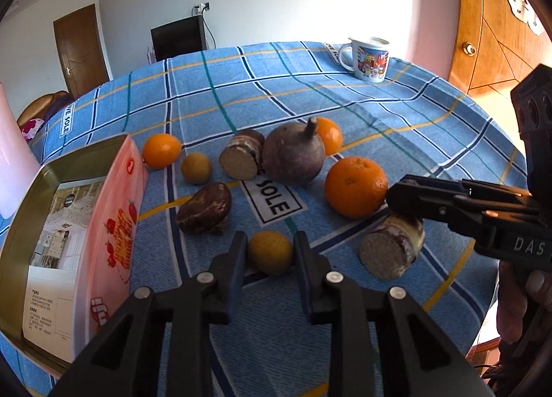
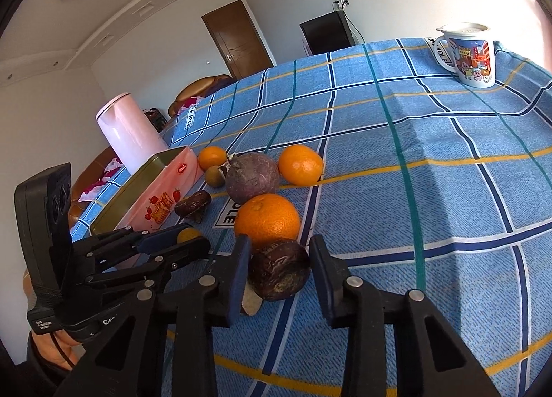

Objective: Organize fruits
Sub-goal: 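Grasp the dark passion fruit with the right tool while the left tool grasps a small yellow fruit, then carry both fruits into the tin box and open both tools to release them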

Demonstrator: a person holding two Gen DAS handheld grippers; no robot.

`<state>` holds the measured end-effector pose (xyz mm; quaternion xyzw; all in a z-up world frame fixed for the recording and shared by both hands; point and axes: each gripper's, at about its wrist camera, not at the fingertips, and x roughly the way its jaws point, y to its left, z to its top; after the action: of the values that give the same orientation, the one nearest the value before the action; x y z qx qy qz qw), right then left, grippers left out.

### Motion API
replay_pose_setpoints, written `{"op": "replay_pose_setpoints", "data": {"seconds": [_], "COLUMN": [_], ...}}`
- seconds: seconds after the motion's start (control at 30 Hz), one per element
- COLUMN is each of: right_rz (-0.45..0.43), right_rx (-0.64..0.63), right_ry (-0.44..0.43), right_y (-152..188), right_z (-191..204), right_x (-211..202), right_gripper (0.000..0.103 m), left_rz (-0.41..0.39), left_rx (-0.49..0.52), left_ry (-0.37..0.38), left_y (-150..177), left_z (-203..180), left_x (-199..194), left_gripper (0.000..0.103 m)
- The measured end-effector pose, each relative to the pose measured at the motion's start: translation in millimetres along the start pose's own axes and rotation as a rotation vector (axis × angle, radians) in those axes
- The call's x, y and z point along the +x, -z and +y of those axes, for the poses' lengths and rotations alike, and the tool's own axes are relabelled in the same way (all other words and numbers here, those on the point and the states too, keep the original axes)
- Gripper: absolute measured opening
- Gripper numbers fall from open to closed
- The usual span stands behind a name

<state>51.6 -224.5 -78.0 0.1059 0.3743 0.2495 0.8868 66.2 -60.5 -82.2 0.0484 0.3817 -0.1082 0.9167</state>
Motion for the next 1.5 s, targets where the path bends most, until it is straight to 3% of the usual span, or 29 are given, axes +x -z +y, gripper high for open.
{"op": "replay_pose_setpoints", "data": {"seconds": [0.23, 0.6, 1.5], "right_rz": [-0.052, -0.122, -0.274], "right_rx": [0.005, -0.088, -0.182], "right_ry": [-0.015, 0.006, -0.01], "right_y": [1, -8, -23], "right_z": [0, 23, 52], "right_x": [-10, -25, -47], "right_gripper": [0.036, 0.036, 0.036], "left_rz": [-0.069, -0.182, -0.378], "left_rx": [0.0, -0.004, -0.021], "left_ry": [-0.002, -0.054, -0.162], "left_y": [2, 2, -3], "left_z": [2, 8, 16], "left_x": [-12, -33, -72], "left_gripper": [0.029, 0.029, 0.028]}}
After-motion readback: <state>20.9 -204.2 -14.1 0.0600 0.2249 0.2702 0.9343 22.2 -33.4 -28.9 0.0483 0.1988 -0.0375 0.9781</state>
